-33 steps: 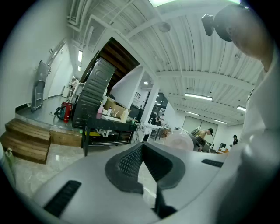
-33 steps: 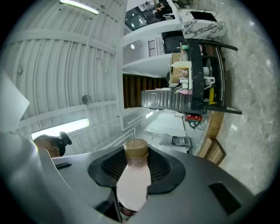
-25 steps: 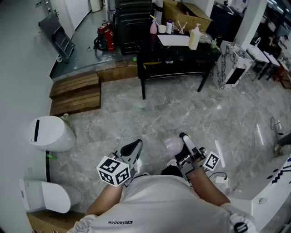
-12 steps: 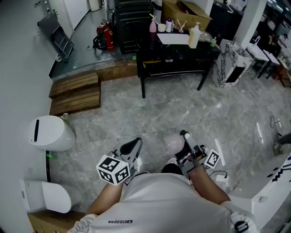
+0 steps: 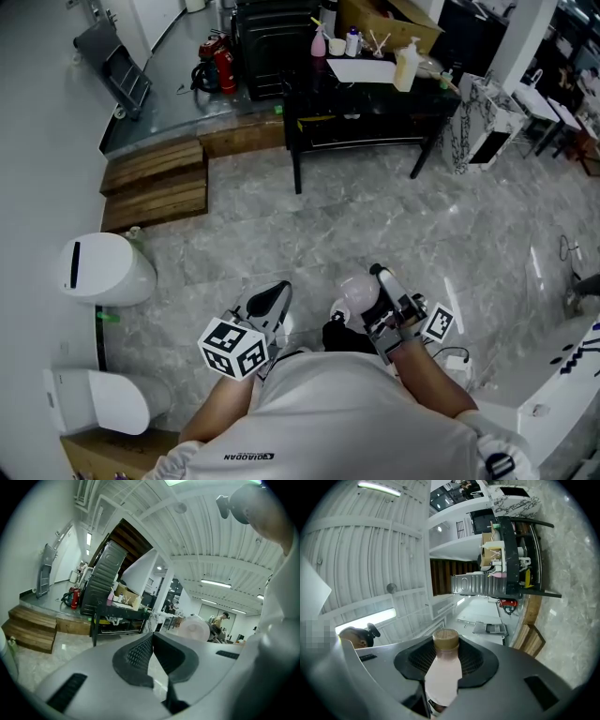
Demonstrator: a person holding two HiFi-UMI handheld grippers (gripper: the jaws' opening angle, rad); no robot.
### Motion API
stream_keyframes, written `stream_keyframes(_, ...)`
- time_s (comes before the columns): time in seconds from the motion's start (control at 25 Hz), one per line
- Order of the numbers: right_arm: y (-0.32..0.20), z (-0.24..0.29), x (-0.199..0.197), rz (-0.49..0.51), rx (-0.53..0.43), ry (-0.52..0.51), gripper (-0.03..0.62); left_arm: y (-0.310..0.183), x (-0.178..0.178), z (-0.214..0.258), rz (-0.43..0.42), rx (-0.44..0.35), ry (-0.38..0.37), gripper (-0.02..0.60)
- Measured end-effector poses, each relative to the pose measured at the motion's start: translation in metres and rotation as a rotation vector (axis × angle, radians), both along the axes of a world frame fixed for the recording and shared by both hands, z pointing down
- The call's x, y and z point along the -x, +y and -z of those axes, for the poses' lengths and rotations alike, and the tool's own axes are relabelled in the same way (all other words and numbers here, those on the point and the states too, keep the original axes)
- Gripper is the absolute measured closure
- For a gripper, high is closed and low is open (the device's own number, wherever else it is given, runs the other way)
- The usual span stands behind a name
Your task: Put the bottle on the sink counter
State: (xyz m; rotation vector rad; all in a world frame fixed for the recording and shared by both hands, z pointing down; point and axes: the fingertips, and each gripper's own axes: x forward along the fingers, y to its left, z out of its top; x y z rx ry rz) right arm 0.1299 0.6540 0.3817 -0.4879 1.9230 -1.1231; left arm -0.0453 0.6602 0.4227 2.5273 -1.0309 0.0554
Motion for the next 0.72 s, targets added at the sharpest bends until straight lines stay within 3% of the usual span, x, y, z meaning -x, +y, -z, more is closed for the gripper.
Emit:
stream_keyframes(0.36, -0.051, -0.019, -0.008, -0.003, 0.052, -0.002, 0.431, -0.041, -0.011, -0.022, 0.005, 0.041, -0.017, 0.567)
stream_keyframes(0.72, -0.137, -0.019, -0.035, -0.008, 0.035, -0.022, 0.431, -0.127, -0.035, -0.021, 0.001, 0.032, -0.052, 0.567)
